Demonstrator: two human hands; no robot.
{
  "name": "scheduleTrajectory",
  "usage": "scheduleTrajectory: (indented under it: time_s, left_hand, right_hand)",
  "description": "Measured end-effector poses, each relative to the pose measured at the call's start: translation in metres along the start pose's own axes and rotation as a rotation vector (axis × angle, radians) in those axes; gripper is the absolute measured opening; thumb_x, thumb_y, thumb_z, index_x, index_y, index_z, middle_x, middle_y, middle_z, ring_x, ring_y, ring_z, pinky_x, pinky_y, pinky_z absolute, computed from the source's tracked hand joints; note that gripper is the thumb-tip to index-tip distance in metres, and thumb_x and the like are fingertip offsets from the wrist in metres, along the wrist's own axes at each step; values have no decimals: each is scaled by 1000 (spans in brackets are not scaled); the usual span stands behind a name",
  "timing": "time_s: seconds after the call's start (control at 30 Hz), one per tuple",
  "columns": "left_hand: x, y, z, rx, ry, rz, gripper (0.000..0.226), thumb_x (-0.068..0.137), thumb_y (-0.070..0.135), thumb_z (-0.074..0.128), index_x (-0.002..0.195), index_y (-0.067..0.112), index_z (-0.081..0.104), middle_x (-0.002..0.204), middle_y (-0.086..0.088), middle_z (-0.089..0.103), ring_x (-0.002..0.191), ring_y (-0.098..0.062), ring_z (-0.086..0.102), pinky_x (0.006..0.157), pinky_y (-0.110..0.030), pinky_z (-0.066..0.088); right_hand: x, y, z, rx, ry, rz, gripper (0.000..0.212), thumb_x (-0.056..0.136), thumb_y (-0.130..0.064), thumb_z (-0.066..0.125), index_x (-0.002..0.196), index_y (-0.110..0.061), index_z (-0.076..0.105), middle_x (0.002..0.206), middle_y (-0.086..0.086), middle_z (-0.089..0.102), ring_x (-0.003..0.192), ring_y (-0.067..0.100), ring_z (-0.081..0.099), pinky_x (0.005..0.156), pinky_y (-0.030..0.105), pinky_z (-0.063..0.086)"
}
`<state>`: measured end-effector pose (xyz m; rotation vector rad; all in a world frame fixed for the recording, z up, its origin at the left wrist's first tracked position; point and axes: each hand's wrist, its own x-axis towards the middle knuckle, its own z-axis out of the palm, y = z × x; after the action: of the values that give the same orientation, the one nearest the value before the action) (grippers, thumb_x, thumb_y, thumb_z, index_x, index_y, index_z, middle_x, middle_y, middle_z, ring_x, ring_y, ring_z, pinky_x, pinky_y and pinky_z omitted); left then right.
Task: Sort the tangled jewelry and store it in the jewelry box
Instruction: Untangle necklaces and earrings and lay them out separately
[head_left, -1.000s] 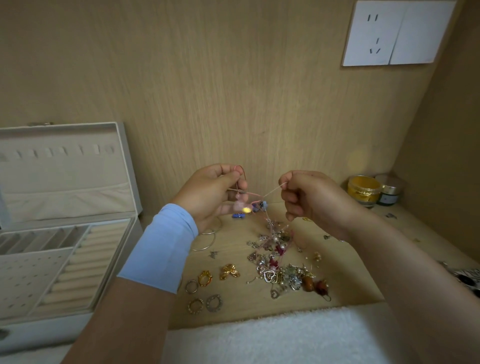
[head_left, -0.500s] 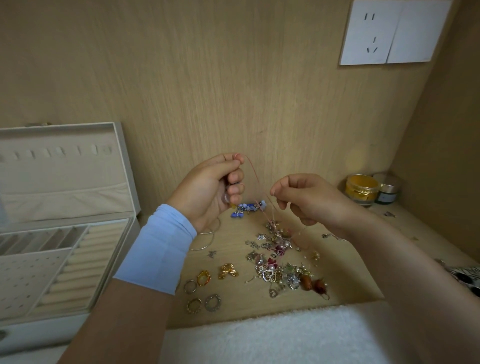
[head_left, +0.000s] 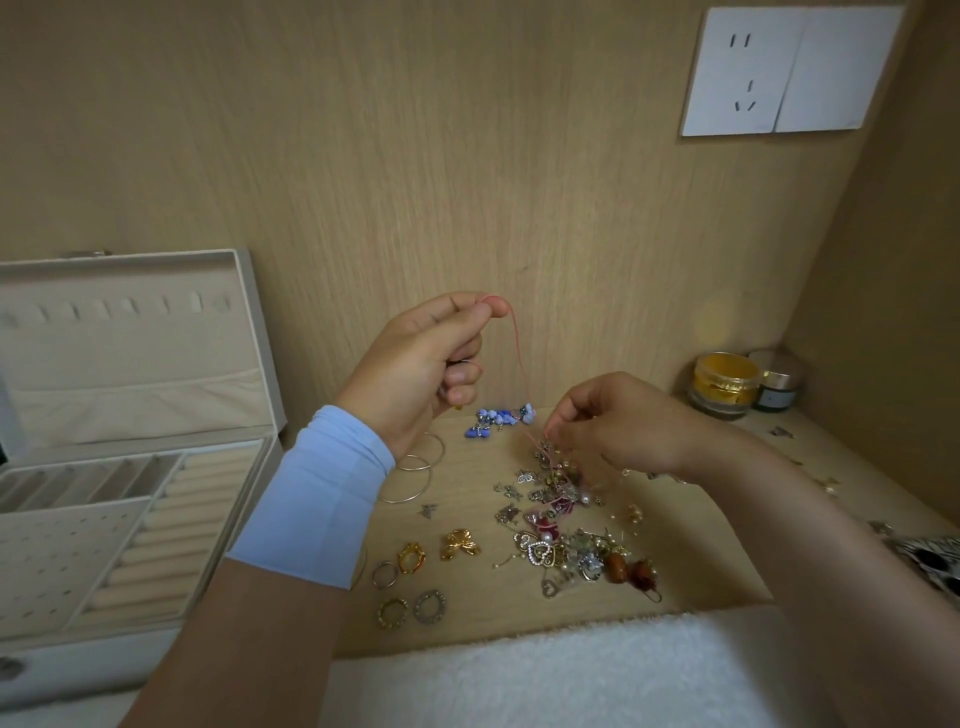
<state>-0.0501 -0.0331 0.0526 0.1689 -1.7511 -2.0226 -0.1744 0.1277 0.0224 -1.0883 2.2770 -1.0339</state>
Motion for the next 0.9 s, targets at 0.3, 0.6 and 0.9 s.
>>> scheduleTrajectory:
  time_s: [0.3,0.6,0.9]
  left_hand:
    - [1,-12,0,-83,-36,-255,37,83,-17,24,90,5,53,82,-12,57,65,-22,63,52,-24,51]
    - [6,-17,-1,-70,93,-188,45,80,-29,27,90,8,49,92,-13,58,74,-20,64,54,-23,55]
    - [-3,16,-6,-114,-23,1,16,90,13,42,74,14,44,60,-1,41,50,-14,39,45,-21,27]
  right_hand:
    - [-4,-16,-4,278,102,-78,13,92,-15,68,83,-6,71,78,9,75,39,12,43,40,21,37]
    - [0,-14,-7,607,-43,-18,22,101,-28,54,89,-12,64,101,14,76,49,18,48,45,25,38]
    - [2,2,-6,145,-63,73,12,91,-17,71,89,-5,74,79,15,70,58,22,60,54,30,52]
